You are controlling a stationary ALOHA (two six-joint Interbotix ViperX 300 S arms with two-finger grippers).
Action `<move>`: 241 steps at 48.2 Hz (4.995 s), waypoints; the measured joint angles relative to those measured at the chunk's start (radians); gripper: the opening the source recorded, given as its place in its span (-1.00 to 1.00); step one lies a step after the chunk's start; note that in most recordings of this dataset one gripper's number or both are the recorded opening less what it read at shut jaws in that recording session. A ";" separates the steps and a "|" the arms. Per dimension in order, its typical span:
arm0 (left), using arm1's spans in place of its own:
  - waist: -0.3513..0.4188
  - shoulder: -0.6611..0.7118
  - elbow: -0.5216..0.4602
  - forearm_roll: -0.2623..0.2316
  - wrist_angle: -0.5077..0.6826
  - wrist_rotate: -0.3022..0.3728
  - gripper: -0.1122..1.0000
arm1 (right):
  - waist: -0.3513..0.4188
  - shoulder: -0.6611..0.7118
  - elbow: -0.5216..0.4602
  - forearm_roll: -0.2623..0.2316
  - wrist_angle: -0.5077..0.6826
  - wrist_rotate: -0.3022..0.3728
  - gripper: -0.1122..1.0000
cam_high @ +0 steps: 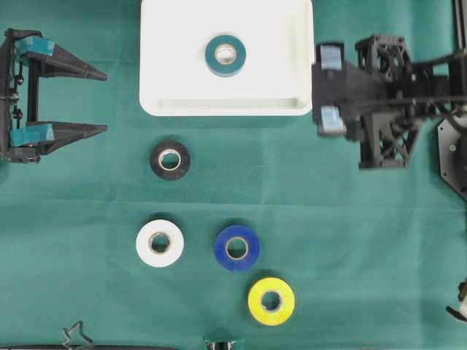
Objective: Pick up the tape from a random location and place it into the white case.
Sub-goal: 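Carry the red roll with the right gripper over the white tray, then lower the red roll beside the teal roll and open the right gripper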
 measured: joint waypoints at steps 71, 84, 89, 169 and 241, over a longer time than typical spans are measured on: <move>0.000 0.002 0.000 0.002 0.000 0.000 0.95 | -0.377 0.109 -0.018 0.009 -0.126 -0.172 -0.28; 0.000 0.000 0.000 0.000 0.000 0.000 0.95 | -0.379 0.244 -0.143 0.037 -0.147 -0.249 -0.28; 0.000 0.002 -0.002 0.002 0.000 0.000 0.95 | -0.379 0.290 -0.192 0.046 -0.155 -0.270 -0.28; 0.000 0.000 0.000 0.000 0.000 -0.011 0.95 | -0.379 0.371 -0.268 0.054 -0.189 -0.290 -0.28; 0.000 0.002 0.000 0.000 0.000 -0.011 0.95 | -0.376 0.528 -0.054 0.112 -0.534 -0.259 -0.27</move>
